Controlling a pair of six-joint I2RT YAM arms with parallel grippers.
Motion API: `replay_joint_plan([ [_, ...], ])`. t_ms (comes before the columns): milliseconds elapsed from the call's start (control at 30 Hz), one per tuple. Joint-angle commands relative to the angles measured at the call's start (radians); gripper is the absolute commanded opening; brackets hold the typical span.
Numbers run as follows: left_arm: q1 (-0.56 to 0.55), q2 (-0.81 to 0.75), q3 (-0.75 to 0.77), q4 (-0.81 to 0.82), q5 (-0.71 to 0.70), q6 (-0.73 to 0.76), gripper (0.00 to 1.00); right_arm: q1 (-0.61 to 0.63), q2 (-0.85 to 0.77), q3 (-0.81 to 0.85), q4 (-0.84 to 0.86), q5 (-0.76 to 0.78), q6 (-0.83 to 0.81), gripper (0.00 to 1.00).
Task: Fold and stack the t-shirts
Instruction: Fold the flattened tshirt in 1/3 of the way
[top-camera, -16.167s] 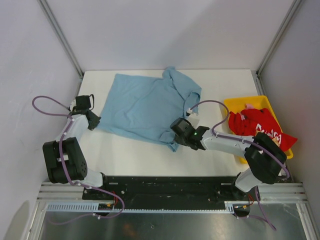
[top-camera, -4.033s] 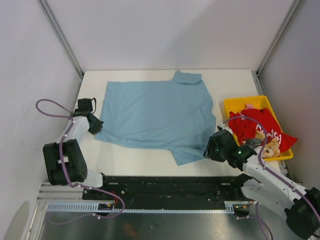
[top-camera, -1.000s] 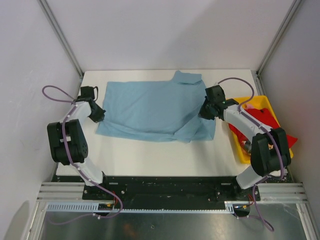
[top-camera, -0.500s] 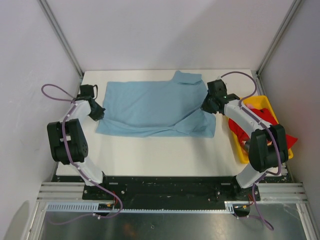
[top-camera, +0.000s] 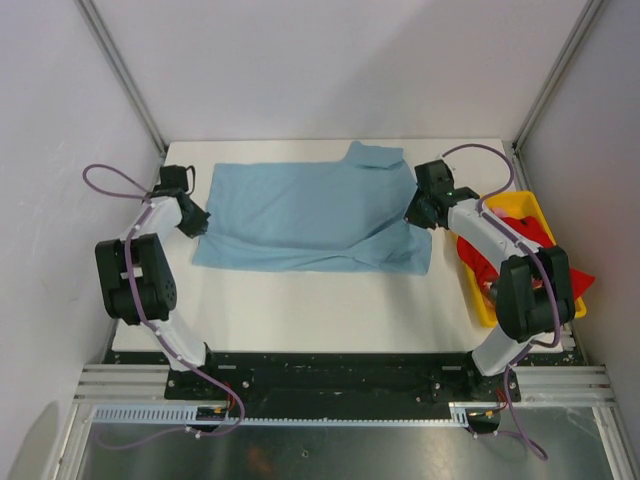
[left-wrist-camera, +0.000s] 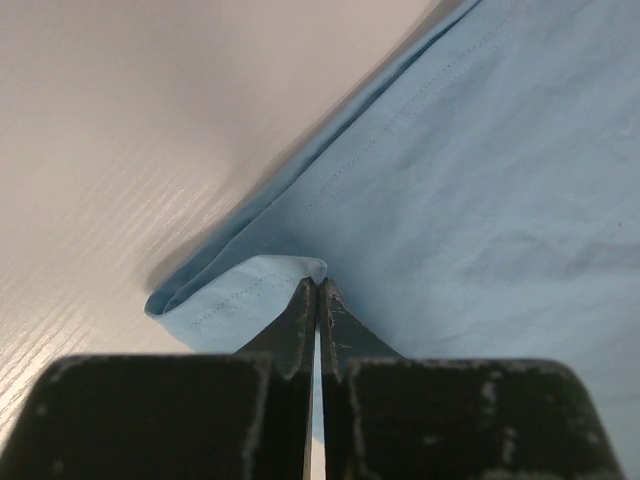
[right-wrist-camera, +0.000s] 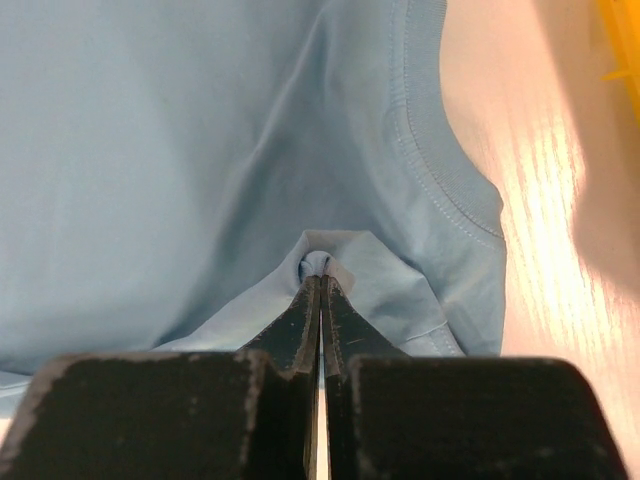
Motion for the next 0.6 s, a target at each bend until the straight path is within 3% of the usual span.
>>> replay_joint_plan([
  [0,0.003,0.016,0.043,0.012,-0.018,0.0,0.0,-0.007,0.022,0.039,-0.008,0.05,-0.018,0.0],
  [567,0.027,0.061,0.078,0.012,-0.028,-0.003,0.0,-0.013,0.056,0.029,0.012,0.063,-0.028,0.0],
])
